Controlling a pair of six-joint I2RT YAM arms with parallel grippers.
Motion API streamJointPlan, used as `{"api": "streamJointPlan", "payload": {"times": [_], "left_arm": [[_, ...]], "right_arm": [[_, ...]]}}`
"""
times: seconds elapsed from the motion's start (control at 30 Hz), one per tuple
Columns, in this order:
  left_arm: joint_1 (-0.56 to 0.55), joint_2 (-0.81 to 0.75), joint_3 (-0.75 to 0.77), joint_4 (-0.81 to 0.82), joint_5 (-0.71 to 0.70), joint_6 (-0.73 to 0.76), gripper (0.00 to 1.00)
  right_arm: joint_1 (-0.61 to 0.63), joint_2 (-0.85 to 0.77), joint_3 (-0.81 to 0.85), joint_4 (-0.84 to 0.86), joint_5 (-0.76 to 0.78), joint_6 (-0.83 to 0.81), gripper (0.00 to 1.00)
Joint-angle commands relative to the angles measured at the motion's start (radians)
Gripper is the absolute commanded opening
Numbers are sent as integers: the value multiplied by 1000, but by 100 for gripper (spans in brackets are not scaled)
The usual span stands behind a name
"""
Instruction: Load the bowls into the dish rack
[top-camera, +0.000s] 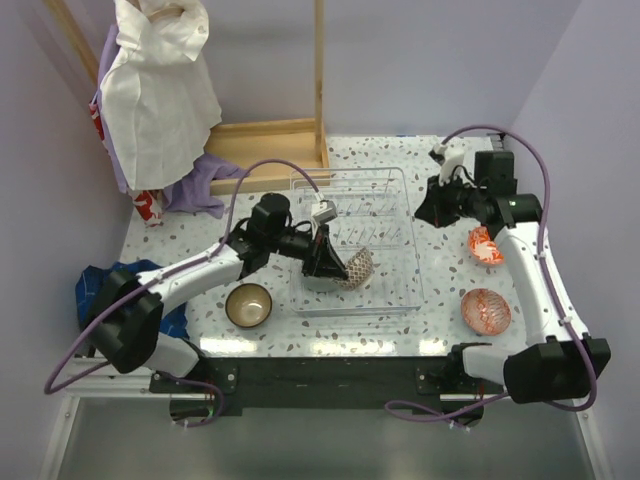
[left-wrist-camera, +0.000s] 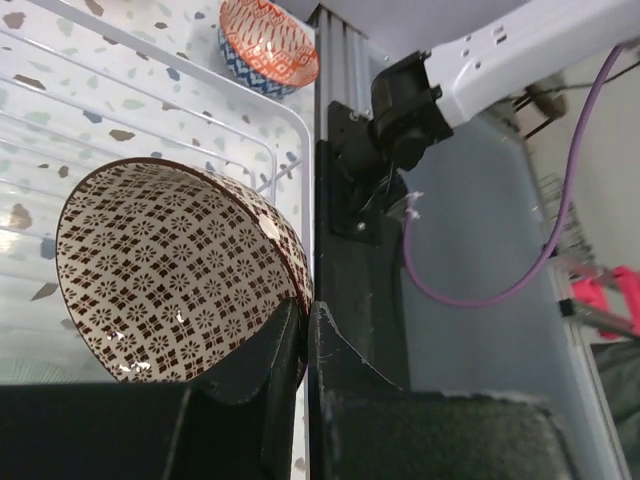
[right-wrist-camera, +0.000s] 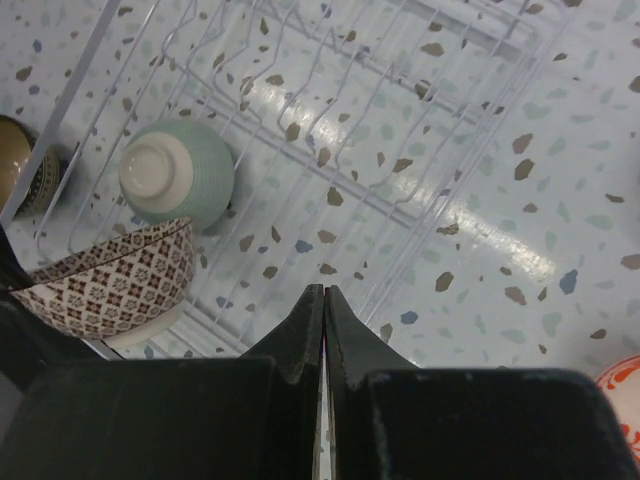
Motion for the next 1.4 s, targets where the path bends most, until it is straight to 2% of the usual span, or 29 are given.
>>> {"api": "streamJointPlan", "payload": {"times": [0.0,0.1,0.37,0.63,0.93,1.17,1.37], "left_arm": [[25,48,-44,573,91,-386,0],[37,100,-70,663,91,-460,0],[51,159,-94,654,68,-451,0],[62,179,-71,482,23,-371,0],[65,234,-95,483,8,-364,0],[65,271,-93,468,18,-350,0],[65,277,-72,427,15,-326,10]], "right_arm": [[77,-48,-70,-36,5,-72,0],[112,-31,-95,-71,-4,-114,0],[188,35,-176,-99,-47,-272,0],[270,65,-243,-70,-114,-363,0],[369,98,-308,37,-131,-331,0],[382,111,-368,143,-139,-308,0],[386,153,-389,224,-143,-293,0]]}}
